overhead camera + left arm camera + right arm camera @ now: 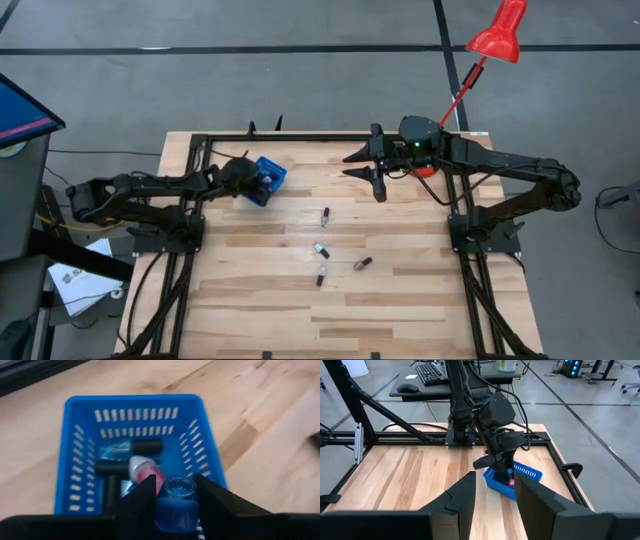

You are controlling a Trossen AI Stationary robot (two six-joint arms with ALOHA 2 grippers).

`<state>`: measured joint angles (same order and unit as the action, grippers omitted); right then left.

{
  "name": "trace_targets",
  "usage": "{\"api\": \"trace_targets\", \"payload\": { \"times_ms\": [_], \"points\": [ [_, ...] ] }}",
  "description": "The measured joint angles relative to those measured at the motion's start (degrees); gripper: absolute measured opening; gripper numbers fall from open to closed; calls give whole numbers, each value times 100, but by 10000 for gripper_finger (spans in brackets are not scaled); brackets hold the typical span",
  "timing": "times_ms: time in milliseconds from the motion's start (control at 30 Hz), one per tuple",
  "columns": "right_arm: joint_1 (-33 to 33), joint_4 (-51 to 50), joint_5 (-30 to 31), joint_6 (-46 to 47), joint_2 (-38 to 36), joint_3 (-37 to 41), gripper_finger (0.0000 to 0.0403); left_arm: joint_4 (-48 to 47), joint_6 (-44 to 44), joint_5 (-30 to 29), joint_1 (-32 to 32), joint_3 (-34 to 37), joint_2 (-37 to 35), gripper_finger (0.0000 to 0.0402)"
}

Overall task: Pick & Place Nail Polish
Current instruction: Put the blue nail polish bottle into the blue bin, then put the brown nail polish bottle into the blue bin

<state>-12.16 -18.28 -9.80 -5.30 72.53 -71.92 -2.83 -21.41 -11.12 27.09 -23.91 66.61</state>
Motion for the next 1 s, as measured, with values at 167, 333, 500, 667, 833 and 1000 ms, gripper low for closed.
{"api": "trace_targets", "payload": {
  "times_ms": [167, 333, 500, 667, 833, 1000],
  "points": [
    [2, -2, -2, 75, 0, 0, 127, 14, 4, -115, 0, 62, 0, 112],
    [2, -4, -1, 88, 0, 0, 127, 15, 9, -113, 0, 61, 0, 124],
    [2, -14, -2, 88, 0, 0, 128, 15, 165, -107, -29, 61, 0, 172],
    [4, -28, 131, 190, 0, 1, 142, 15, 164, -85, -96, 41, 0, 233],
    [24, -599, 829, 360, 30, 0, 166, 25, 153, 139, -98, -244, -84, 268],
    [176, -1397, 1001, 800, 294, 0, 189, 76, 165, 584, -98, -617, -462, 272]
  ]
}}
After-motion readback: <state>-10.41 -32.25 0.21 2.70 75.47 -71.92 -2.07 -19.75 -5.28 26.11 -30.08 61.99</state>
